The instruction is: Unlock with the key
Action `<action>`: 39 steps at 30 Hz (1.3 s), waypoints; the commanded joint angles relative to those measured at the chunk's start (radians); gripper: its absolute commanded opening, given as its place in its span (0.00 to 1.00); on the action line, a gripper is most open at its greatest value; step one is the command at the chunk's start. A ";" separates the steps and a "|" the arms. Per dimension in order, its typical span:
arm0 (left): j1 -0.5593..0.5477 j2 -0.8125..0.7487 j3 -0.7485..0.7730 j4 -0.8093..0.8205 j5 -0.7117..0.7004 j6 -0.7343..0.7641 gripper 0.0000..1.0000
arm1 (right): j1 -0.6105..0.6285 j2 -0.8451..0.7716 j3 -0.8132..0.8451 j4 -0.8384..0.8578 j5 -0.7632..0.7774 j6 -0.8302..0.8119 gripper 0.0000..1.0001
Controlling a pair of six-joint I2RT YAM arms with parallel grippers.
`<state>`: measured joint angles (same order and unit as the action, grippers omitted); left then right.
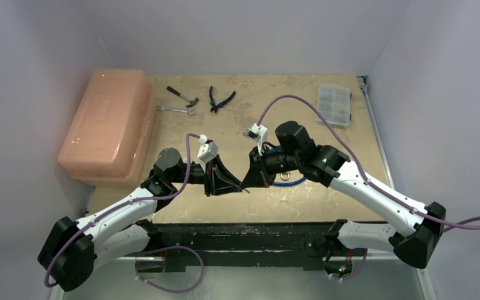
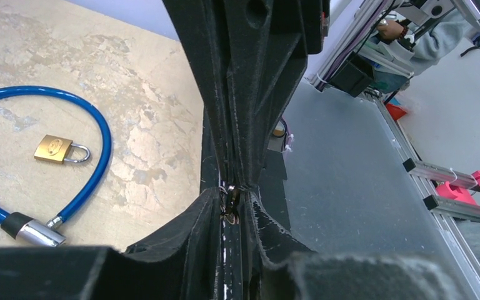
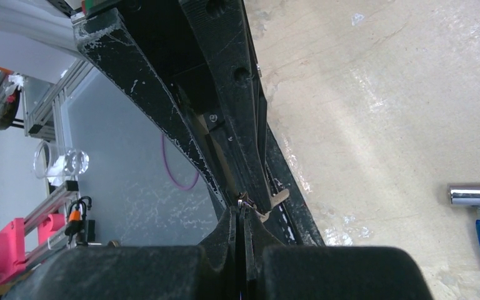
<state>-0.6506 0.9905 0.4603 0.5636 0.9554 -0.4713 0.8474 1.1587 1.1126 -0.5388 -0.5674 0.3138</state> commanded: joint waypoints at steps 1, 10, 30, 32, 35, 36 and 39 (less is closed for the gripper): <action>-0.004 0.010 0.015 0.033 0.008 0.002 0.15 | -0.002 0.002 0.015 0.048 -0.041 -0.005 0.00; -0.003 -0.008 0.022 0.016 -0.006 0.013 0.00 | -0.002 0.004 0.001 0.059 -0.061 -0.005 0.00; -0.004 -0.031 0.108 -0.234 -0.096 0.162 0.00 | -0.004 -0.073 0.035 0.045 0.213 0.058 0.62; -0.003 -0.037 0.116 -0.258 -0.108 0.176 0.00 | -0.004 -0.095 0.043 0.034 0.278 0.069 0.68; -0.004 -0.045 0.127 -0.279 -0.128 0.187 0.00 | -0.004 -0.134 0.042 0.027 0.409 0.098 0.71; -0.003 -0.047 0.128 -0.285 -0.133 0.188 0.00 | -0.004 -0.146 0.034 0.028 0.447 0.110 0.71; -0.004 -0.056 0.135 -0.286 -0.154 0.178 0.00 | -0.004 -0.180 0.004 0.046 0.469 0.120 0.72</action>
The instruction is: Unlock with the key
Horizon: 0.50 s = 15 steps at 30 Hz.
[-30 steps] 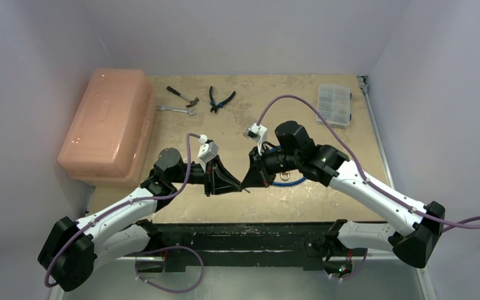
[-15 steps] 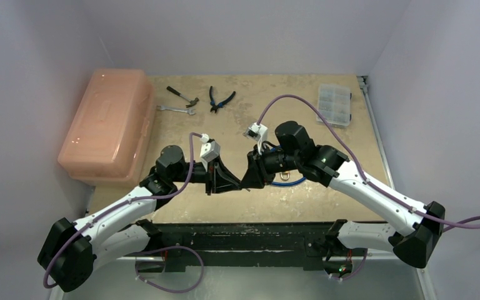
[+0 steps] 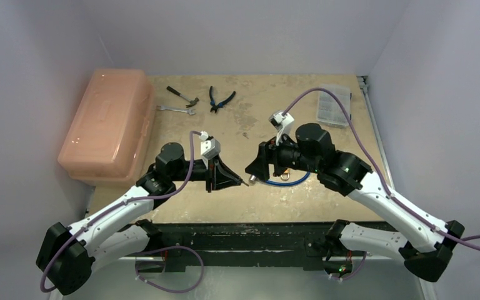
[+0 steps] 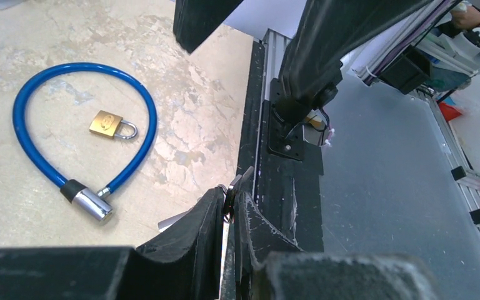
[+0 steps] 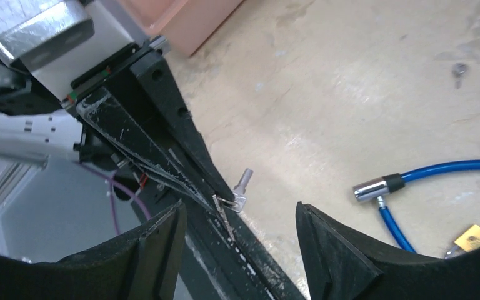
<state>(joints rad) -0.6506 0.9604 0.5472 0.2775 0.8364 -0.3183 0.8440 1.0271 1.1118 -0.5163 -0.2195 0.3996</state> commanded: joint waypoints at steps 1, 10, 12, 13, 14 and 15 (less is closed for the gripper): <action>-0.003 -0.032 0.049 0.001 -0.046 0.017 0.00 | 0.000 -0.059 -0.008 0.034 0.112 0.032 0.72; -0.004 -0.121 0.069 -0.015 -0.225 -0.153 0.00 | 0.001 -0.088 -0.100 0.150 -0.219 -0.046 0.73; -0.004 -0.137 0.080 -0.015 -0.229 -0.183 0.00 | 0.001 -0.077 -0.112 0.174 -0.273 -0.052 0.73; -0.004 -0.140 0.086 -0.015 -0.226 -0.191 0.00 | 0.002 -0.070 -0.114 0.185 -0.298 -0.055 0.73; -0.004 -0.143 0.091 -0.015 -0.221 -0.200 0.00 | 0.001 -0.057 -0.114 0.190 -0.312 -0.058 0.72; -0.004 -0.144 0.094 -0.013 -0.215 -0.210 0.00 | 0.001 -0.045 -0.109 0.192 -0.321 -0.062 0.71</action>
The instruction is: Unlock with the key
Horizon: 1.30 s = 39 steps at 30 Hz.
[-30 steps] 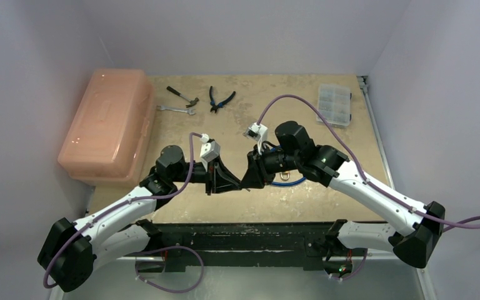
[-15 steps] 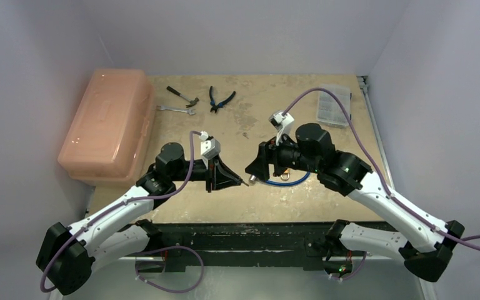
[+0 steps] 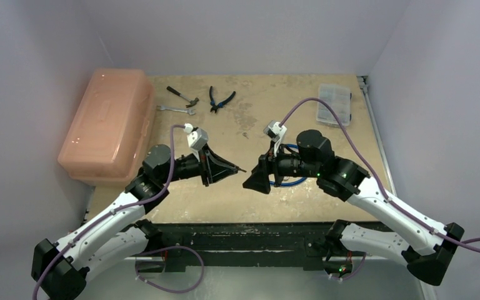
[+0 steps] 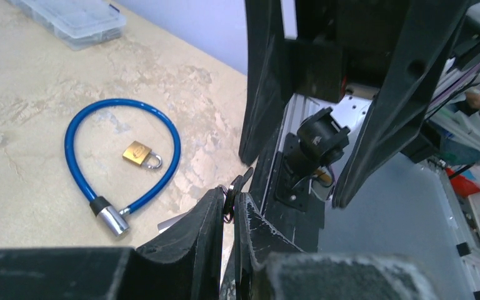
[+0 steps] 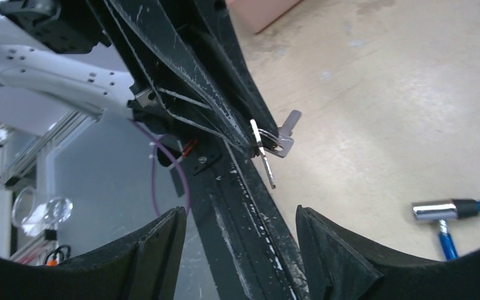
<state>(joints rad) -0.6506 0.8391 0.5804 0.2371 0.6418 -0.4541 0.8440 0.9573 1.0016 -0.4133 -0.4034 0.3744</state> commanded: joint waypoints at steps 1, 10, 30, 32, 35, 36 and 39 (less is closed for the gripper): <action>-0.004 -0.023 0.063 0.033 -0.014 -0.084 0.00 | 0.001 0.037 0.005 0.090 -0.141 -0.040 0.70; -0.004 -0.034 0.058 0.038 0.005 -0.121 0.00 | 0.001 0.049 0.017 0.113 -0.104 -0.051 0.60; -0.003 -0.034 0.053 0.025 0.041 -0.129 0.00 | 0.001 0.055 0.028 0.127 -0.094 -0.054 0.26; -0.004 -0.034 0.050 0.028 0.043 -0.130 0.00 | 0.001 0.056 0.028 0.128 -0.094 -0.054 0.26; -0.003 -0.034 0.047 0.028 0.049 -0.131 0.00 | 0.001 0.058 0.030 0.120 -0.079 -0.054 0.28; -0.003 -0.034 0.046 0.030 0.051 -0.132 0.00 | 0.001 0.057 0.033 0.116 -0.072 -0.054 0.29; -0.004 -0.035 0.043 0.030 0.057 -0.135 0.00 | 0.001 0.052 0.038 0.110 -0.052 -0.056 0.35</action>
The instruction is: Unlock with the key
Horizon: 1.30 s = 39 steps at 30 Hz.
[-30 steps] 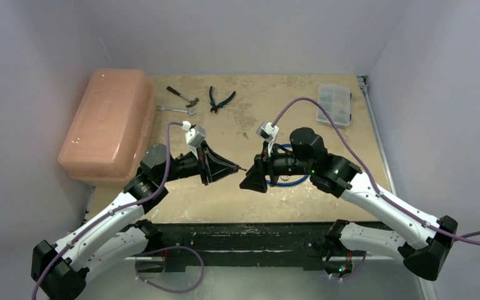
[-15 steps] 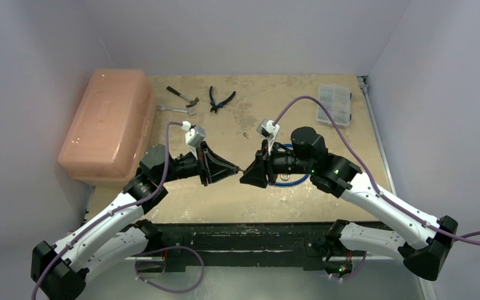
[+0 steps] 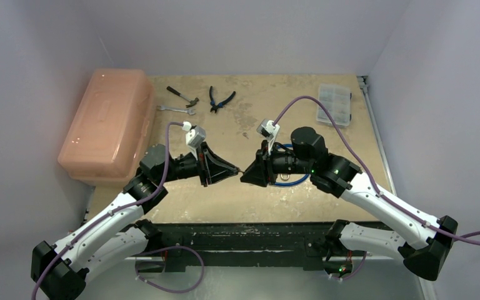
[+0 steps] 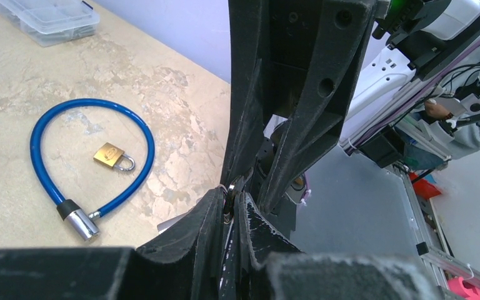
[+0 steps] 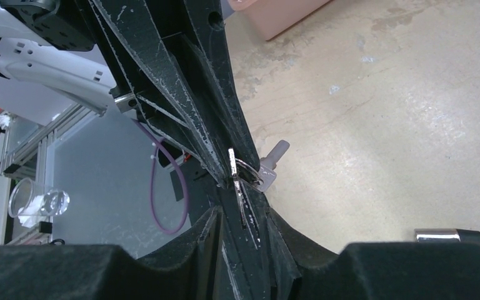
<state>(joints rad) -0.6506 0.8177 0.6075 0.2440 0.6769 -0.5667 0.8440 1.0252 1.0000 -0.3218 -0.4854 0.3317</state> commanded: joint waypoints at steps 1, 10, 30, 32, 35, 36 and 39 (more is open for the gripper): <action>-0.004 -0.015 0.015 0.023 0.024 -0.024 0.00 | 0.001 -0.018 0.041 0.019 0.030 -0.014 0.36; -0.004 -0.021 0.012 0.022 0.034 -0.027 0.00 | 0.001 -0.029 0.052 0.006 0.033 -0.016 0.35; -0.004 -0.015 0.002 0.026 0.028 -0.036 0.00 | 0.001 -0.030 0.049 0.012 -0.021 -0.013 0.05; -0.004 -0.010 0.002 0.025 0.026 -0.033 0.00 | 0.001 -0.032 0.045 0.015 -0.026 -0.012 0.00; -0.004 -0.003 0.003 0.018 0.025 -0.031 0.13 | 0.001 -0.050 0.038 0.015 -0.029 -0.010 0.00; -0.004 0.000 0.007 0.012 0.028 -0.030 0.23 | 0.001 -0.057 0.036 0.014 -0.027 -0.009 0.00; -0.004 0.006 0.035 -0.056 0.021 0.005 0.50 | 0.002 -0.074 0.037 -0.007 -0.025 -0.010 0.00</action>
<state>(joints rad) -0.6506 0.8169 0.6075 0.2379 0.7021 -0.5888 0.8440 0.9947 1.0199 -0.3397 -0.4927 0.3286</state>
